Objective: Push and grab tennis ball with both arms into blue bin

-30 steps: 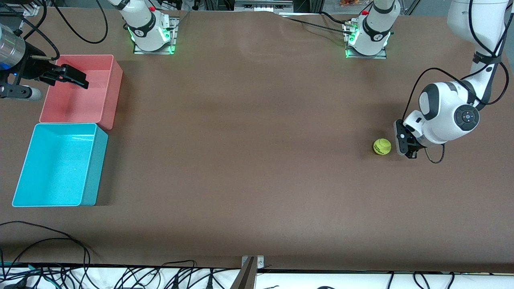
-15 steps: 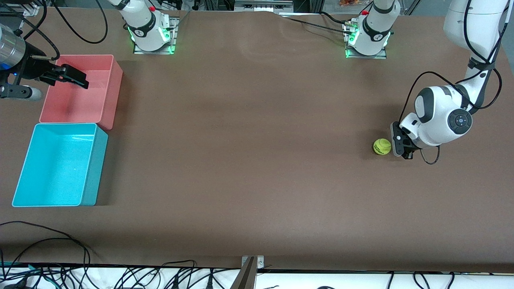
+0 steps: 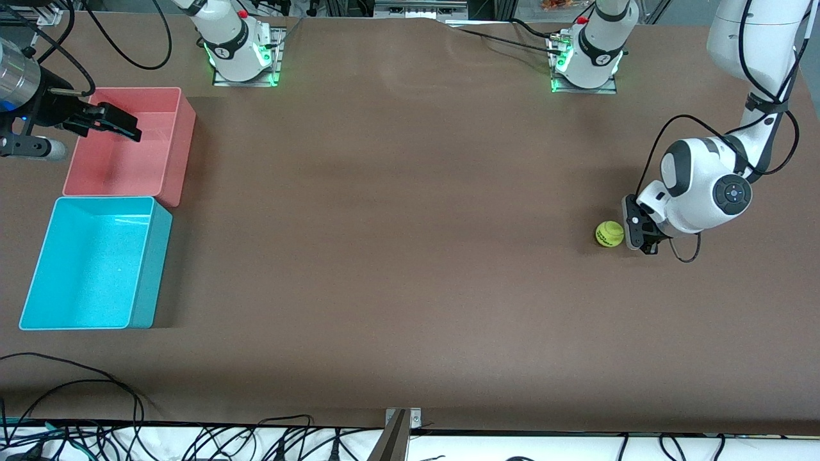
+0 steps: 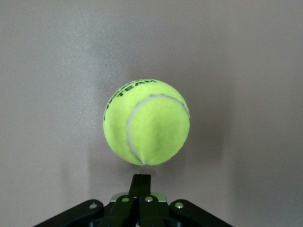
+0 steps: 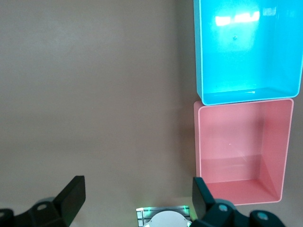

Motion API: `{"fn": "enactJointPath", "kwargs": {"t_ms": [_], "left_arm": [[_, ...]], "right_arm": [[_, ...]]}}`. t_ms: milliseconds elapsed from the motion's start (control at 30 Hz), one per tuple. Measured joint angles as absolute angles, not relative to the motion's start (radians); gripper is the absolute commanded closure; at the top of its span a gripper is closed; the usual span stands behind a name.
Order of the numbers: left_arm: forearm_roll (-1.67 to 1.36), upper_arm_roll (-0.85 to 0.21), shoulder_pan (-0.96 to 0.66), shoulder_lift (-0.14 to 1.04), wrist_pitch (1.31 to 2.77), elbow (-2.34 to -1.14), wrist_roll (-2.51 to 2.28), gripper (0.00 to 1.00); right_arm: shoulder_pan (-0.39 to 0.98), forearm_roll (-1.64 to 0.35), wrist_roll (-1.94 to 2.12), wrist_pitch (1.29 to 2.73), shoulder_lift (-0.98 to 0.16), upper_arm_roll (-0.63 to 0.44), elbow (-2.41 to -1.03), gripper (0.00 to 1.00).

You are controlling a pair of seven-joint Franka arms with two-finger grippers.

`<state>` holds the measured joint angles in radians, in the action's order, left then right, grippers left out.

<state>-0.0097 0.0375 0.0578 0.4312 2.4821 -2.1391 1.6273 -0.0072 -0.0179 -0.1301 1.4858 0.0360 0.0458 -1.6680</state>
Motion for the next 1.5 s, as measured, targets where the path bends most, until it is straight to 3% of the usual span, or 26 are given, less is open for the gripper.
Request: {"fn": "enactJointPath", "kwargs": {"t_ms": [501,1001,1502], "left_arm": [[-0.013,0.022,-0.019,0.452,2.497,-2.139,1.460,1.00],[-0.055,-0.082,-0.185,0.460,2.499,-2.117,1.075,1.00],[-0.055,-0.068,-0.114,0.412,2.442,-2.096,1.096,1.00]], "right_arm": [[-0.008,-0.018,-0.130,1.486,0.036,0.045,-1.668,0.00],[-0.008,-0.018,-0.130,1.486,0.035,0.045,-1.668,0.00],[-0.006,-0.018,-0.130,1.486,0.020,0.047,-1.668,0.00]]}}
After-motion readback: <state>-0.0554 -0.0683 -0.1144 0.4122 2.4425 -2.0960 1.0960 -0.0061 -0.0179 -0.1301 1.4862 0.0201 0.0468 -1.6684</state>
